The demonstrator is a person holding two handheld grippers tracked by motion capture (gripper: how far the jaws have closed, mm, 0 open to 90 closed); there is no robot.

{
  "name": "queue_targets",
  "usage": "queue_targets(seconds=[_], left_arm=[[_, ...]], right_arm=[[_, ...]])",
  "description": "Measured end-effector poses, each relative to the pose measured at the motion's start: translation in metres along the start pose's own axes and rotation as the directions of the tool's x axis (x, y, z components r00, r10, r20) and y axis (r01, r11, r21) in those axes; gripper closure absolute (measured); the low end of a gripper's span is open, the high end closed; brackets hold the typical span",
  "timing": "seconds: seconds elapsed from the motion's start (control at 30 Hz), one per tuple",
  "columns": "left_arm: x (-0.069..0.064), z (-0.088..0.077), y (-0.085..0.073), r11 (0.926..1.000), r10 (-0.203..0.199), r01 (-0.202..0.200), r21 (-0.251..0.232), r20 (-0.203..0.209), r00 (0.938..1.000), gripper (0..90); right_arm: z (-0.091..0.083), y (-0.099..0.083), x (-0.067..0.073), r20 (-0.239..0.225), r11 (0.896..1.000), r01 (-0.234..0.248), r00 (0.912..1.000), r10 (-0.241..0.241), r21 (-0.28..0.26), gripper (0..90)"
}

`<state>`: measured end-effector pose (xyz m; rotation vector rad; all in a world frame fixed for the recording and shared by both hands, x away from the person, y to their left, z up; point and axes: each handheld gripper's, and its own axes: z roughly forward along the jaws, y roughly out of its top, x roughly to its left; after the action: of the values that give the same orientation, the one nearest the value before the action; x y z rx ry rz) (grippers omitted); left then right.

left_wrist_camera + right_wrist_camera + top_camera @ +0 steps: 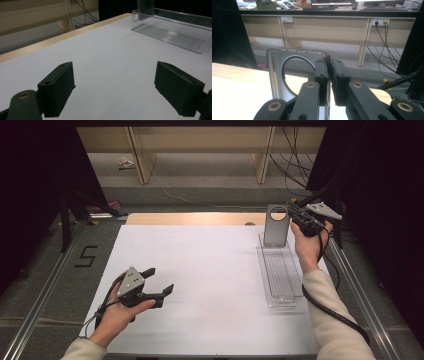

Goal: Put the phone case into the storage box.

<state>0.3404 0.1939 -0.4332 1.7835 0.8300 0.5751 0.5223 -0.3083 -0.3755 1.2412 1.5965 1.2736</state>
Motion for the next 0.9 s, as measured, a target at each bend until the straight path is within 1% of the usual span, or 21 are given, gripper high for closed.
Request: queue_targets(seconds=[0.47, 0.9], left_arm=[[-0.0001, 0.0002, -0.0003, 1.0000, -0.003, 0.003, 0.002, 0.000, 1.0000, 15.7], [0.0002, 0.0006, -0.0009, 1.0000, -0.002, 0.002, 0.004, 0.001, 1.0000, 15.7]], right_arm=[[0.0051, -0.0034, 0.0015, -0.006, 1.000, 0.001, 1.0000, 0.000, 0.011, 83.9], [0.0097, -0.0078, 0.0017, -0.008, 1.000, -0.013, 0.9999, 0.013, 0.026, 83.6]])
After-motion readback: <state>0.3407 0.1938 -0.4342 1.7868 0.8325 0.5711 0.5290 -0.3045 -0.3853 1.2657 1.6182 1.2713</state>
